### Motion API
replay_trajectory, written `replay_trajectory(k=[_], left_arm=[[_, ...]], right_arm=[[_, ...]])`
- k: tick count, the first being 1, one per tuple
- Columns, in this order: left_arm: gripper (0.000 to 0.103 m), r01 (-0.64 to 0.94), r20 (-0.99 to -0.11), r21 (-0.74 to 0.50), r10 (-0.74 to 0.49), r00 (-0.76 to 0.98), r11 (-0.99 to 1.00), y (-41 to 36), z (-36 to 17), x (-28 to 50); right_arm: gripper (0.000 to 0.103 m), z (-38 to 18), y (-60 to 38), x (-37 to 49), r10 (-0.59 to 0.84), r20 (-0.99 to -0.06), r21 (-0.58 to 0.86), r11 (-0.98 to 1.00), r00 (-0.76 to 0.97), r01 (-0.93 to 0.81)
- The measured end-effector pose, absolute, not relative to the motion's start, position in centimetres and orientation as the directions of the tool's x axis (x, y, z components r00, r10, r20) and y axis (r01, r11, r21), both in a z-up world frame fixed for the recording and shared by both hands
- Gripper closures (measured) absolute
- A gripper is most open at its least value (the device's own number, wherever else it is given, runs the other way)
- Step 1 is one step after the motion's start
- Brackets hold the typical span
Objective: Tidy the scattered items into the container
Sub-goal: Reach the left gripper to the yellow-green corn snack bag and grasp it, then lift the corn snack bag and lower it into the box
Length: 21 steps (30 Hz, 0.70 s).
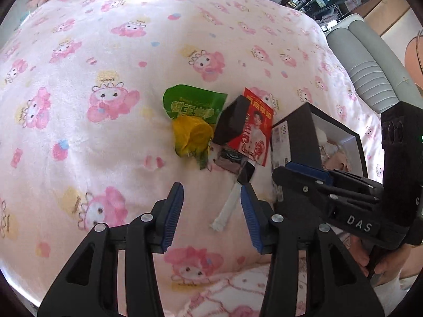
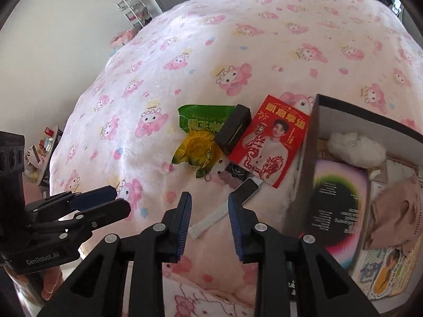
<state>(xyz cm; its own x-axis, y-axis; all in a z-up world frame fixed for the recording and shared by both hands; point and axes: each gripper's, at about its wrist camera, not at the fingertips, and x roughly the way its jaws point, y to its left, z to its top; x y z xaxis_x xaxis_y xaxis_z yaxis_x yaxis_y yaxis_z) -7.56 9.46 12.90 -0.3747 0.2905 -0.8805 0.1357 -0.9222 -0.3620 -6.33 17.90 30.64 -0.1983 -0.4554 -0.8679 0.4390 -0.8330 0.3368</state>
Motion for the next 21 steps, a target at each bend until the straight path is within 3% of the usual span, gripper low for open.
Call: replay_trajectory(k=[5,14,15,16,21], left_arm=[[0.056,0.243,-0.885,-0.437,0.366,-0.287,-0.866,6.6,6.3,-13.2],[0.056,0.302,-0.749,-0.662,0.591,-0.298,-0.686,5.1,-0.1,-16.3],[0.061,0.301,-0.757,-0.652,0.583,-0.294,-0.696,5.4,-0.3,-16.4],[0.079,0.308,-0.754,-0.656,0.58,-0.308,-0.689,5.5,-0.2,-16.3],[0.092,0.25,-0.797,-0.584,0.488,-0.355,-0.772,7.2,3.7,-14.7]], right_arm=[[0.068,26.3,13.8,-10.3,-0.43,-0.896,0.36,-0.849,-0.11,0.387],[0.064,18.9,10.6,-13.3,-0.367,-0.93,0.345,-0.879,-0.003,0.33],[0.064,18.5,10.3,-13.6,-0.371,-0.929,0.349,-0.876,0.0,0.333],[0.064,18.3,9.9,-13.8,-0.383,-0.924,0.363,-0.868,0.007,0.338],[0.079,19.2,9.9,-13.3,-0.471,-0.882,0.443,-0.814,0.022,0.376]])
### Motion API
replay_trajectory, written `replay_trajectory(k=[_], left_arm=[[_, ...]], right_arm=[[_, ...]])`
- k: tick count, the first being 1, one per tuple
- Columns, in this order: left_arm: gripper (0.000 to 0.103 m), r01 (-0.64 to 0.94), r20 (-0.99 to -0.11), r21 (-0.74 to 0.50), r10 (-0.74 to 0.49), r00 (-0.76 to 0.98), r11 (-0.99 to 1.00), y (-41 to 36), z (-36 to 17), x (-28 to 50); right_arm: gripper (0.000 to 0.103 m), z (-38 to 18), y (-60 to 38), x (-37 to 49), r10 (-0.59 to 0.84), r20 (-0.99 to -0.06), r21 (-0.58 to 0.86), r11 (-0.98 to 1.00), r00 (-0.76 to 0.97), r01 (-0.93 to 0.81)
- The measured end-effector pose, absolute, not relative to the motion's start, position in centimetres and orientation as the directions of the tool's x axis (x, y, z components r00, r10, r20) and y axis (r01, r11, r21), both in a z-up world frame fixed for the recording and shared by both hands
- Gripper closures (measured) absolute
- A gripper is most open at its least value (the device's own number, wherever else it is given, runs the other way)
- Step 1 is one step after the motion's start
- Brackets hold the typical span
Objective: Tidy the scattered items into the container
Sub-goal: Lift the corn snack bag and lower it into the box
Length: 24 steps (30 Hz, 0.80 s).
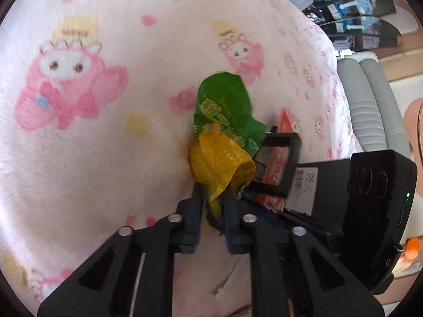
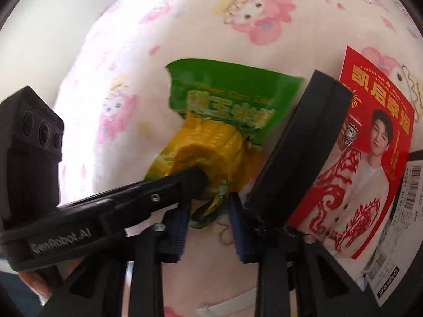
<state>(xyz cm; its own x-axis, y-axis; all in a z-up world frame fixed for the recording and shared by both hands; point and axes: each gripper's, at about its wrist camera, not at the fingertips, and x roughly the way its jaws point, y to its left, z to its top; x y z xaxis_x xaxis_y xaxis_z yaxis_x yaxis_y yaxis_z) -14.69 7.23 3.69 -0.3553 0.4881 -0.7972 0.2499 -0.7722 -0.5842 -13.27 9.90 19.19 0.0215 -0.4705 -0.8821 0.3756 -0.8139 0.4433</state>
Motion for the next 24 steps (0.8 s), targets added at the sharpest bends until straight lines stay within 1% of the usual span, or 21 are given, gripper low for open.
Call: replay_trajectory(k=[6,9,12,14,16,19,20,21,22,23,24], left_arm=[[0.092,0.194,-0.784,-0.576,0.469,-0.406,-0.794,9.5,8.9,-11.5],[0.092,0.138,-0.772,-0.556,0.447,-0.452,-0.82,11.3,12.4,-9.7],[0.092,0.08,-0.739,-0.569,0.467,-0.485,-0.818,13.7,15.3,-8.5],[0.092,0.042,-0.716,-0.597,0.508,-0.48,-0.801,15.9,16.8,-8.3],[0.092,-0.005,-0.7,-0.609,0.541,-0.466,-0.793,18.9,17.8,-8.6],[0.092,-0.087,-0.719,-0.564,0.54,-0.437,-0.821,24.9,18.7,-9.3],[0.092,-0.111,-0.715,-0.575,0.563,-0.414,-0.811,26.7,18.6,-9.9],[0.093,-0.122,-0.702,-0.605,0.6,-0.384,-0.787,28.3,18.3,-10.1],[0.093,-0.134,-0.706,-0.606,0.607,-0.364,-0.784,30.2,18.0,-10.8],[0.096,-0.149,-0.703,-0.607,0.615,-0.358,-0.781,31.6,17.9,-11.5],[0.102,-0.16,-0.699,-0.614,0.627,-0.345,-0.773,33.2,17.9,-12.1]], right_arm=[[0.082,23.9,12.5,-9.8,-0.539,-0.841,0.471,-0.767,-0.041,0.436],[0.083,26.9,14.5,-7.4,-0.567,-0.819,0.471,-0.752,-0.088,0.462],[0.083,29.9,17.5,-5.3,-0.605,-0.782,0.483,-0.741,-0.151,0.467],[0.083,32.0,19.8,-4.3,-0.621,-0.759,0.486,-0.739,-0.194,0.466],[0.083,33.9,22.8,-3.0,-0.615,-0.742,0.442,-0.749,-0.267,0.494],[0.083,35.9,28.3,-1.8,-0.597,-0.726,0.401,-0.77,-0.341,0.496],[0.086,36.4,30.3,-1.6,-0.599,-0.717,0.405,-0.775,-0.356,0.486],[0.087,36.9,32.1,-1.7,-0.589,-0.716,0.394,-0.784,-0.375,0.479],[0.087,37.2,33.8,-2.0,-0.566,-0.723,0.368,-0.801,-0.398,0.472],[0.087,37.3,35.4,-2.3,-0.536,-0.732,0.34,-0.822,-0.42,0.458],[0.087,37.2,36.8,-2.7,-0.512,-0.742,0.325,-0.839,-0.433,0.437]])
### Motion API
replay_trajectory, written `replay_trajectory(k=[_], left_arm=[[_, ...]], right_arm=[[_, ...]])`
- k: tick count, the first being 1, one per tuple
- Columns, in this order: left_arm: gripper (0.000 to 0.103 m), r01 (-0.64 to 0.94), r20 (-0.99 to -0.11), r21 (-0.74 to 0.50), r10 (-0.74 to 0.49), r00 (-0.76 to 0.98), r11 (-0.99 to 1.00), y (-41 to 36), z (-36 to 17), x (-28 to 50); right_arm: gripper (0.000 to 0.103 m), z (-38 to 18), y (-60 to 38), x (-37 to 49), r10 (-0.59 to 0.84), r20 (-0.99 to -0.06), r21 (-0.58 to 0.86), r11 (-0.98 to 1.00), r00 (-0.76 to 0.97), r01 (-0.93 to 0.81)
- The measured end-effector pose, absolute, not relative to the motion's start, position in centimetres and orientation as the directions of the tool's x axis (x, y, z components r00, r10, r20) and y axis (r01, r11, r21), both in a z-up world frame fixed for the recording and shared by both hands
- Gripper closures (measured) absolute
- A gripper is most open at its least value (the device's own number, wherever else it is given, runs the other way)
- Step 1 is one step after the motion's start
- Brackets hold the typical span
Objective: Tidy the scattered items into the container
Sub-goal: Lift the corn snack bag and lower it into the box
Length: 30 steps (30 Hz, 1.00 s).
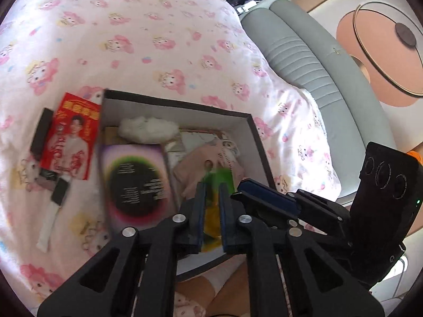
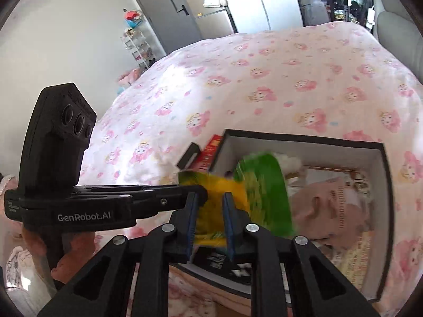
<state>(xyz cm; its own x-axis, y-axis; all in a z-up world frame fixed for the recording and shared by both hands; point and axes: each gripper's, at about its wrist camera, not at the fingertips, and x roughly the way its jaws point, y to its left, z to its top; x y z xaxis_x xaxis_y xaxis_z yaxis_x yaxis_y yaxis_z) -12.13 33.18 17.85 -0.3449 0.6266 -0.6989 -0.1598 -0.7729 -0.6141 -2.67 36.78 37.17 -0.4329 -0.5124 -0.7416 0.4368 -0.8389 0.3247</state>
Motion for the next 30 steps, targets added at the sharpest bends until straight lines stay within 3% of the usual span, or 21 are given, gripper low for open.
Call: replay_trajectory(k=[9,13,14,18,25,30], left_arm=[[0.101,-0.221,-0.805,-0.496,0.54,-0.245,-0.84,42.0,13.6,-16.9],[0.092,-0.214,-0.869,-0.371,0.419,-0.263,-0.903,41.4,11.3,-17.3],[0.091,-0.195,-0.871,-0.372,0.414,-0.264,-0.907,40.7,11.1,-17.2],[0.068,-0.142,-0.829,-0.449,0.471,-0.302,-0.882,37.5,11.5,-16.5],[0.067,-0.157,-0.854,-0.459,0.483,-0.192,-0.874,38.2,10.2,-14.9],[0.054,-0.126,-0.81,-0.559,0.572,-0.127,-0.82,37.4,9.4,-11.5]], right_arm=[[0.087,31.9,46.9,-7.7,-0.417,-0.787,0.337,-0.908,-0.454,0.251],[0.087,29.1,48.8,-7.5,-0.407,-0.819,0.358,-0.914,-0.405,0.192],[0.087,28.5,48.9,-7.5,-0.406,-0.827,0.364,-0.914,-0.389,0.18],[0.087,28.1,48.4,-7.3,-0.37,-0.843,0.325,-0.929,-0.392,0.179],[0.087,28.2,48.1,-6.6,-0.384,-0.847,0.339,-0.923,-0.367,0.182],[0.082,29.6,49.9,-3.4,-0.43,-0.812,0.402,-0.902,-0.395,0.155]])
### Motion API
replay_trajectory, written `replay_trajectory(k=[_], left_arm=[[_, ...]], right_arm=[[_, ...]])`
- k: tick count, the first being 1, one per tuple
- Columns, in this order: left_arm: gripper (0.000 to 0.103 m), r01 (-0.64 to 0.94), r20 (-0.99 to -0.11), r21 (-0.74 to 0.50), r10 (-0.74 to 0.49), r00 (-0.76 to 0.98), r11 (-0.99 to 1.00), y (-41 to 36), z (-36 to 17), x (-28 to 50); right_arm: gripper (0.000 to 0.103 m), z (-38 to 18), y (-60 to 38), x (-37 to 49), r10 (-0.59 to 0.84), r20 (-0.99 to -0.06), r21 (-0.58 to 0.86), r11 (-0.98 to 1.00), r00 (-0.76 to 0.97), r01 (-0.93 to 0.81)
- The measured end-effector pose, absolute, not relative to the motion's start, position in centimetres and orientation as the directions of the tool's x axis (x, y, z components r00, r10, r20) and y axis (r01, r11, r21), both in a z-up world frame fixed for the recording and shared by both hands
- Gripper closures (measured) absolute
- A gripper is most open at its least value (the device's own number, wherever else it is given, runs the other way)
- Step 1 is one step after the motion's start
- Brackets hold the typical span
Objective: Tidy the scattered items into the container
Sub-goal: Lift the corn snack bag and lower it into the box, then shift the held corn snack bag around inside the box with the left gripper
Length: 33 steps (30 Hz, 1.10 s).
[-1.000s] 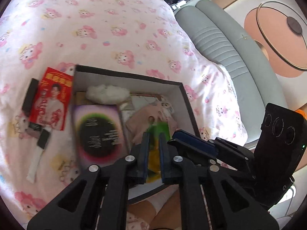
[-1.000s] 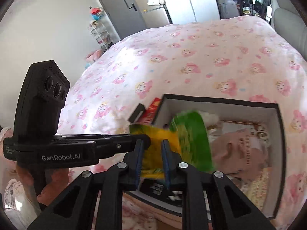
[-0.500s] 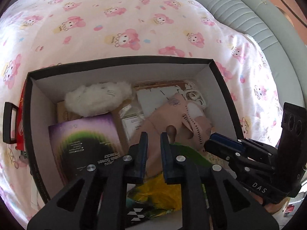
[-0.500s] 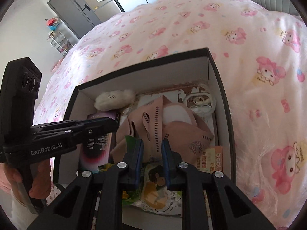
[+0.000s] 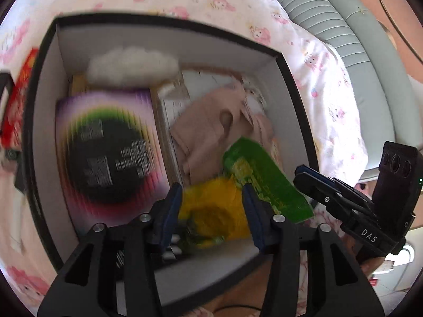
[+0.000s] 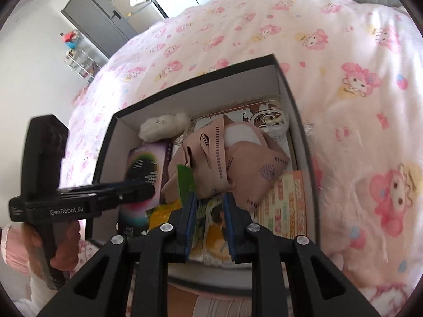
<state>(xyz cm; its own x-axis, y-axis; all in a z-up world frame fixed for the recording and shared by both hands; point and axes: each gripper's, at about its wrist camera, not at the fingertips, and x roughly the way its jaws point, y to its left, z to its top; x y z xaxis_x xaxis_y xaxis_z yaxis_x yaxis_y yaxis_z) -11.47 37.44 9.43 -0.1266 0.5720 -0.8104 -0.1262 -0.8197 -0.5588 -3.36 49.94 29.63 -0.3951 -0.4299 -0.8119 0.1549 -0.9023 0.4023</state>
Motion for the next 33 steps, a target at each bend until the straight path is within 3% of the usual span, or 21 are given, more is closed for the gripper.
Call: replay_trajectory(k=[5,10,12,14,15,18,21,22,24,33], left_arm=[[0.055,-0.115,-0.796,-0.585,0.596,-0.11,-0.803,37.2,9.6,-9.9],[0.051,-0.123,-0.815,-0.556,0.568,-0.112,-0.822,36.9,10.0,-9.5],[0.051,-0.123,-0.818,-0.557,0.568,-0.089,-0.822,36.9,9.4,-9.3],[0.051,-0.17,-0.803,-0.58,0.594,-0.046,-0.797,37.4,8.5,-9.1],[0.044,-0.157,-0.801,-0.588,0.599,-0.023,-0.793,37.5,7.8,-9.2],[0.046,-0.114,-0.778,-0.622,0.628,-0.016,-0.775,37.3,7.1,-9.5],[0.046,-0.088,-0.758,-0.649,0.652,-0.02,-0.756,36.9,7.0,-9.7],[0.057,-0.087,-0.743,-0.665,0.669,-0.02,-0.742,36.9,7.0,-9.6],[0.065,-0.101,-0.71,-0.699,0.704,-0.021,-0.708,36.9,7.3,-9.2],[0.067,-0.097,-0.691,-0.714,0.72,-0.059,-0.693,35.5,8.5,-8.3]], right_arm=[[0.078,28.5,48.9,-2.9,-0.434,-0.843,0.399,-0.901,-0.319,0.171],[0.077,29.7,49.2,-2.8,-0.502,-0.786,0.457,-0.865,-0.361,0.207],[0.066,29.2,49.4,-2.6,-0.589,-0.741,0.544,-0.808,-0.322,0.227],[0.062,28.1,49.1,-2.4,-0.634,-0.725,0.584,-0.773,-0.269,0.247],[0.062,27.3,48.8,-2.3,-0.616,-0.749,0.572,-0.787,-0.244,0.231],[0.062,26.8,47.4,-2.2,-0.53,-0.808,0.472,-0.844,-0.258,0.253],[0.063,26.2,47.3,-2.8,-0.531,-0.807,0.485,-0.845,-0.256,0.224],[0.065,26.2,47.5,-3.1,-0.545,-0.799,0.503,-0.837,-0.252,0.216],[0.075,26.0,47.9,-3.3,-0.583,-0.777,0.548,-0.812,-0.237,0.202],[0.078,26.8,48.3,-2.6,-0.585,-0.755,0.539,-0.811,-0.297,0.227]])
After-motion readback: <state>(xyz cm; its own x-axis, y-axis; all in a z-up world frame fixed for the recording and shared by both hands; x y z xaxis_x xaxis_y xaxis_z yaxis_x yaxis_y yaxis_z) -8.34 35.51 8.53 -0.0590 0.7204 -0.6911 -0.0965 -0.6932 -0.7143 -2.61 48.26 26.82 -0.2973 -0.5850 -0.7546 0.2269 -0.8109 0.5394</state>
